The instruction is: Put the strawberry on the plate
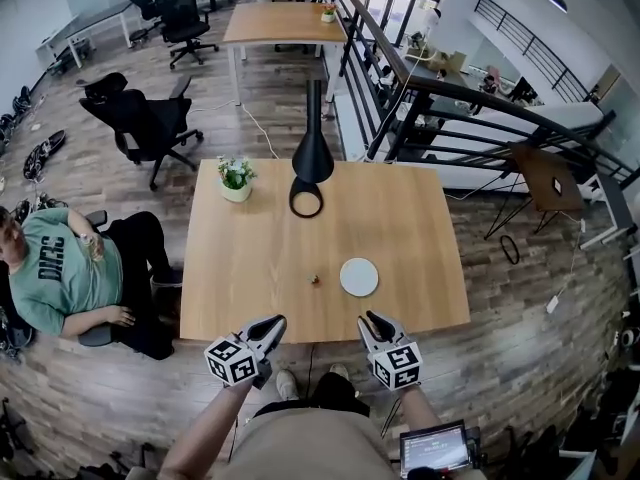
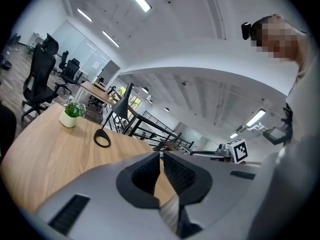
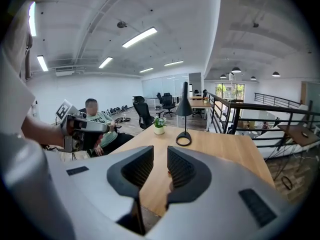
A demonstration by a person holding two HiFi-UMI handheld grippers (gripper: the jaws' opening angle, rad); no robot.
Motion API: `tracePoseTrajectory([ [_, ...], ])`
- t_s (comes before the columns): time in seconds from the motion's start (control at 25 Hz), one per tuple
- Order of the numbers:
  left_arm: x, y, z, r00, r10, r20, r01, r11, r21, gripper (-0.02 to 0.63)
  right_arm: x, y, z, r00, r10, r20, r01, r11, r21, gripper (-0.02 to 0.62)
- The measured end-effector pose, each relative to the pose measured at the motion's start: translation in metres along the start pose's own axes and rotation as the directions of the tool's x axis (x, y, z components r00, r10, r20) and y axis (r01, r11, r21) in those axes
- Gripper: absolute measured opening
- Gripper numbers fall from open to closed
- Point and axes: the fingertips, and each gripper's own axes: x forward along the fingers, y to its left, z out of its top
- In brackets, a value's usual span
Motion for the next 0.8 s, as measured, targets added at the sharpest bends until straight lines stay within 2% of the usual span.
tracePoseTrajectory([
  [0.28,0.003,0.000,0.006,0.997,0.071,0.039,-0.072,0.997,0.009,0.006,0.034,-0.008,-0.013,0.992,0.102,-0.068,-0.105,0.994,-0.041,0.077],
  [0.44,0.008,0.013,0.008,0.987,0.144,0.075,-0.145,0.990,0.000,0.006,0.062,-0.013,-0.019,0.979,0.180,-0.093,-0.191,0.974,-0.119,0.077],
  [0.6,0.012,0.015,0.016,0.967,0.221,0.125,-0.217,0.975,-0.045,0.006,0.087,-0.028,-0.027,0.959,0.245,-0.142,-0.269,0.945,-0.188,0.077],
  [0.72,0.011,0.022,0.014,0.944,0.301,0.132,-0.296,0.953,-0.060,0.008,0.106,-0.028,-0.036,0.931,0.315,-0.183,-0.351,0.911,-0.219,0.086],
  [0.76,0.012,0.025,0.013,0.936,0.325,0.135,-0.320,0.946,-0.056,0.008,0.112,-0.028,-0.040,0.920,0.342,-0.192,-0.381,0.897,-0.226,0.126],
  [0.8,0.014,0.027,0.013,0.928,0.345,0.139,-0.341,0.939,-0.054,0.008,0.118,-0.028,-0.042,0.910,0.364,-0.200,-0.405,0.884,-0.233,0.140],
])
